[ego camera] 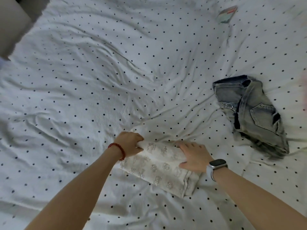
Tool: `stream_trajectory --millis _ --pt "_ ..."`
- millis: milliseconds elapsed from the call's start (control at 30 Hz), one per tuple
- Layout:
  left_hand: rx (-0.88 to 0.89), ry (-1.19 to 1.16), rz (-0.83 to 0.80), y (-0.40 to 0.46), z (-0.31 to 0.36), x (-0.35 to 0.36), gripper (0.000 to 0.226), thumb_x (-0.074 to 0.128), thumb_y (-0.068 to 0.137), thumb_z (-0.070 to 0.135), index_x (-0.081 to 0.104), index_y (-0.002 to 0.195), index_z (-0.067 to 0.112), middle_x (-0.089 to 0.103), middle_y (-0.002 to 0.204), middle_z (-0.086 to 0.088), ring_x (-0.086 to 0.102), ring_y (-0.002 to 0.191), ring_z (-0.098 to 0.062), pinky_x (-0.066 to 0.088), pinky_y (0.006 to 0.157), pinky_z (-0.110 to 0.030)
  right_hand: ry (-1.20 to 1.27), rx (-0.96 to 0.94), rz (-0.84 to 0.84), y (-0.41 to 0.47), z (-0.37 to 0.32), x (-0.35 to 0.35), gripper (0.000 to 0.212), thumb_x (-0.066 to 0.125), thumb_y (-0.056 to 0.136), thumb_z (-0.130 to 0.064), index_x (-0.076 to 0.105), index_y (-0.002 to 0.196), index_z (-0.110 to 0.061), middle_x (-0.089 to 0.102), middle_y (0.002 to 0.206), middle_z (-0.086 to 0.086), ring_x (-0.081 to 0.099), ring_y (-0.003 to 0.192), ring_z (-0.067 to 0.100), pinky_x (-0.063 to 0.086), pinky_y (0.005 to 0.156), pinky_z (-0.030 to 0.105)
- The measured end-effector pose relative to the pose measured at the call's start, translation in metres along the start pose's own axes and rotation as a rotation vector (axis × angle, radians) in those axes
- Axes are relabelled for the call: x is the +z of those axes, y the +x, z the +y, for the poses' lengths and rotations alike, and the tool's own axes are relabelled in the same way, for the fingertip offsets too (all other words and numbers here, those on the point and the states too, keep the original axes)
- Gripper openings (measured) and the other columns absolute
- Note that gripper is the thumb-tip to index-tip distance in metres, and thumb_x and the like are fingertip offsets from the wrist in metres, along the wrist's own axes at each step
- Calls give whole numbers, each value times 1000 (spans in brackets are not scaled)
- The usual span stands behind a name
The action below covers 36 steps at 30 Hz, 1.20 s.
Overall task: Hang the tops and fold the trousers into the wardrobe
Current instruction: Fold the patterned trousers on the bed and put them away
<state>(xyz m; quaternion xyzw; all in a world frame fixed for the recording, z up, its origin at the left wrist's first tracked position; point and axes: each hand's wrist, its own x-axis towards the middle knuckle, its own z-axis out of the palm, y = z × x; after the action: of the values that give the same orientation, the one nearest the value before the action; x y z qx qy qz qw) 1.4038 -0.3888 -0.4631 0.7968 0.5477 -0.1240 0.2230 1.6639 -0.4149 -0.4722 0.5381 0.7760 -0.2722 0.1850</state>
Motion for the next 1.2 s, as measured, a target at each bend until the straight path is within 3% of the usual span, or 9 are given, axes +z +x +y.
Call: stream_trajectory --millis 233,433,567,667,733,833,933,1067,1200 --pt "-244 -555 251 -43 17 15 9 61 88 18 63 95 14 57 66 11 52 60 -6 42 56 -17 534 97 168 -20 -5 1 47 65 82 -24 46 125 -24 55 116 -9 53 106 12 43 86 28" --pt "-419 -912 586 -104 6 -32 30 58 85 -3 52 81 26 62 77 4 58 72 -15 47 59 -21 773 -21 370 -31 -59 -55 39 68 80 -9 53 116 -12 52 109 -1 53 105 16 37 82 13" --pt "-517 -991 811 -159 -27 -94 15 63 87 10 53 97 8 58 80 5 56 76 -16 43 61 -15 738 -206 450 -35 -126 -128 39 72 78 -8 57 113 -4 43 110 2 50 102 14 31 83 4" --pt "-593 -1021 1051 -224 -67 -143 41 64 85 29 50 106 -3 57 75 4 56 69 -9 46 63 -25 756 -359 411 -43 -207 -184 44 64 86 -17 50 128 -14 52 124 1 51 116 15 38 98 22" --pt "-640 -989 1193 -266 -89 -169 29 58 91 22 47 104 -1 54 74 3 52 68 -5 43 60 -22 737 -464 420 -50 -263 -210 47 60 90 -22 43 134 -20 47 131 -7 44 121 7 35 102 24" --pt "-710 -888 1372 -335 -119 -198 14 48 96 16 40 89 7 49 70 3 45 62 -4 33 49 -14 689 -609 491 -59 -353 -233 42 54 93 -23 39 133 -21 50 122 -5 50 98 -5 38 84 18" --pt "-788 -842 1521 -420 -174 -216 19 44 97 19 36 82 10 49 69 0 45 62 -8 31 48 -13 648 -739 570 -67 -465 -242 30 50 95 -20 45 124 -17 61 86 7 51 58 11 41 62 25" --pt "-850 -762 1617 -543 -258 -233 22 40 99 23 38 89 3 48 69 -1 44 61 -14 31 51 -23 689 -849 613 -78 -625 -245 28 46 96 -13 47 124 -11 42 56 -8 42 41 4 30 45 15" --pt "-878 -607 1662 -647 -327 -260 22 39 99 25 37 88 6 48 68 0 45 59 -12 31 50 -26 782 -951 654 -96 -758 -254 30 47 95 -10 48 124 -6 60 82 6 60 70 13 39 57 20"
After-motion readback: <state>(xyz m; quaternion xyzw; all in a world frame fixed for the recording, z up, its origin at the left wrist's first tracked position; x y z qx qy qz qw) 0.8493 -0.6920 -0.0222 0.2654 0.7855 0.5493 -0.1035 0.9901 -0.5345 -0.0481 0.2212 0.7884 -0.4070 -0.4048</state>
